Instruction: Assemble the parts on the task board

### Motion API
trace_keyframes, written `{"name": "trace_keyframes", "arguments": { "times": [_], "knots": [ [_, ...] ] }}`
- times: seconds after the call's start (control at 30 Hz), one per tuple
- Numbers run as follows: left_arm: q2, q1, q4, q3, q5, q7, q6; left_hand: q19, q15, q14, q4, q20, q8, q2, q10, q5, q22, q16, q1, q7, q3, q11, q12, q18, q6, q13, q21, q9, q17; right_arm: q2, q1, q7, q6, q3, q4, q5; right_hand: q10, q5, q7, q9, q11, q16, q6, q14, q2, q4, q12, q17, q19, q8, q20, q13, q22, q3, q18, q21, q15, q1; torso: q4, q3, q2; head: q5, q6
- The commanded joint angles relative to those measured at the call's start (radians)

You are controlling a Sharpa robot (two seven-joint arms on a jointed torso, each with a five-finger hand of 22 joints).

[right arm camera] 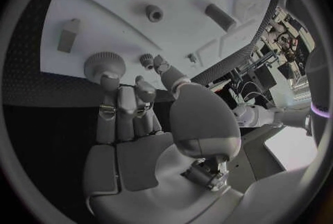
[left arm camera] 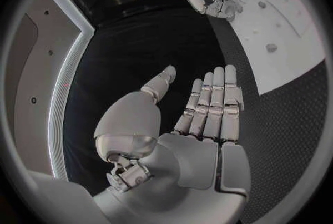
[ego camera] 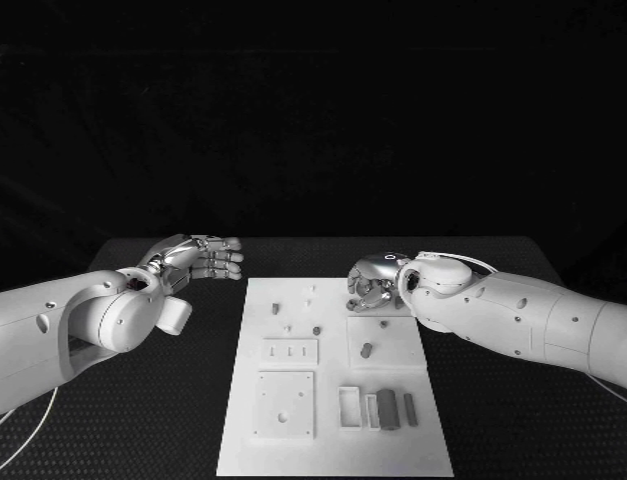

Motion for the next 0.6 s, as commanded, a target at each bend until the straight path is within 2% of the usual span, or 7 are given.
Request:
{"name": "trace_keyframes", "arguments": {
  "times": [0.03, 0.3, 0.6],
  "knots": [
    [-0.001, 0.003, 0.004, 0.002, -0.006, 0.013, 0.018, 0.008, 0.001, 0.007, -0.001, -0.002, -0.006, 0.002, 0.007, 0.004, 0.001, -0.004, 0.012, 0.049, -0.003, 0.000, -0.006, 0.013, 0.009, -0.002, -0.006, -0.001, 0.001, 0.001, -0.001, -0.002, 0.023, 0.000, 0.004, -0.021, 0.007, 0.000, 0.000, 0.000, 0.002, 0.005, 0.009, 0.016, -0.002, 0.000, 0.007, 0.001, 0.002, -0.003, -0.009, 0.002, 0.024, 0.009, 0.021, 0.006, -0.007, -0.011, 0.0023, -0.0010, 0.005, -0.001, -0.002],
    [-0.001, 0.003, 0.005, 0.003, -0.006, 0.011, 0.019, 0.008, 0.001, 0.007, -0.001, -0.002, -0.008, 0.002, 0.007, 0.004, 0.001, -0.006, 0.011, 0.049, -0.003, 0.000, -0.007, 0.013, 0.009, -0.002, -0.006, -0.002, 0.002, 0.009, -0.002, -0.001, 0.031, 0.000, -0.007, -0.022, 0.010, 0.000, -0.001, 0.000, 0.001, 0.012, 0.015, 0.022, 0.010, 0.001, 0.008, 0.007, 0.000, -0.005, -0.010, 0.003, 0.024, 0.015, 0.021, 0.014, -0.008, -0.016, 0.0026, -0.0025, 0.011, -0.002, -0.003],
    [-0.004, 0.006, 0.008, 0.006, -0.006, 0.009, 0.021, 0.009, 0.001, 0.008, 0.000, -0.002, -0.009, 0.002, 0.007, 0.004, 0.000, -0.007, 0.011, 0.049, -0.004, 0.000, -0.008, 0.012, 0.009, -0.003, -0.007, -0.003, 0.003, 0.015, -0.014, -0.003, 0.037, 0.000, -0.027, -0.031, 0.014, 0.000, -0.003, 0.000, -0.001, 0.018, 0.023, 0.027, 0.025, -0.001, 0.010, 0.012, -0.002, -0.006, -0.012, 0.004, 0.024, 0.022, 0.021, 0.021, -0.009, -0.016, 0.0036, -0.0013, 0.015, 0.000, -0.011]
  ]
}}
